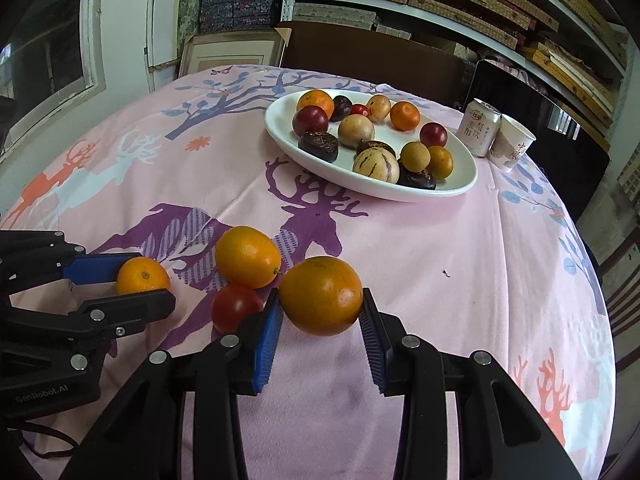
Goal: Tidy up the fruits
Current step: 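Grasp a large orange with the right gripper while the left gripper holds the tangerine, then place the tangerine and orange onto the white plate and open both grippers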
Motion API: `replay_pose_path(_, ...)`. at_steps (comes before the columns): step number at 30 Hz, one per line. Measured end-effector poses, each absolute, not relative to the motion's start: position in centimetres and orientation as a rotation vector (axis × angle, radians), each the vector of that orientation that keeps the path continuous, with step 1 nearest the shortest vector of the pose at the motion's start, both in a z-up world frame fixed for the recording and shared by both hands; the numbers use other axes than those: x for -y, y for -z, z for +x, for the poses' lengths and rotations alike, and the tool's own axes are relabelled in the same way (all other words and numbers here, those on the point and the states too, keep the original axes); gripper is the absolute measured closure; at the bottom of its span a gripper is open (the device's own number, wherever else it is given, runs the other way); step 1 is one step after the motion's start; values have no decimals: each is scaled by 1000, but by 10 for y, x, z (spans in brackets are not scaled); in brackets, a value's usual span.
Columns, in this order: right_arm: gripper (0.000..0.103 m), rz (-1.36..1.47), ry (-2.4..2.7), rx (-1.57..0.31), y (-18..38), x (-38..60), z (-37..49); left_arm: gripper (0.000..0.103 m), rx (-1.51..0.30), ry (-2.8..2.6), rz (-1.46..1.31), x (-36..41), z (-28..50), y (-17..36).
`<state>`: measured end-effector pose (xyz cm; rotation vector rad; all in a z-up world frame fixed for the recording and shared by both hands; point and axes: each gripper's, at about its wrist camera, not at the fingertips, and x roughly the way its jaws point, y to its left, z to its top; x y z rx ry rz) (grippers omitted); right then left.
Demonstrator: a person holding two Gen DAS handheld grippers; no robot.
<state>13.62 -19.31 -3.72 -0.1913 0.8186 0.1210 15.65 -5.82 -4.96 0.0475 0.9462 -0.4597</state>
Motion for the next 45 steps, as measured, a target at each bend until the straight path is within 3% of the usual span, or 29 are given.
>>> replay_pose_path(15, 64, -3, -125, -640, -15, 230, 121, 66, -824, 426, 71, 58, 160, -12)
replay_pose_path(22, 64, 15, -152, -556, -42, 243, 138, 66, -765, 440, 70, 77, 203, -46)
replay_pose_path(39, 63, -24, -167, -735, 11, 218, 265, 66, -951, 375, -21, 100, 339, 14)
replay_pose_path(41, 60, -53, -149, -739, 14, 216, 270, 66, -969, 371, -53, 99, 345, 20)
replay_pose_path(42, 51, -65, -134, -728, 14, 215, 270, 66, -974, 359, -58, 98, 348, 22)
replay_pose_path(43, 46, -67, -131, -719, 13, 216, 269, 65, -978, 354, -59, 98, 349, 23)
replay_pose_path(45, 46, -59, -134, -719, 12, 219, 266, 48, -960, 363, -66, 97, 346, 20)
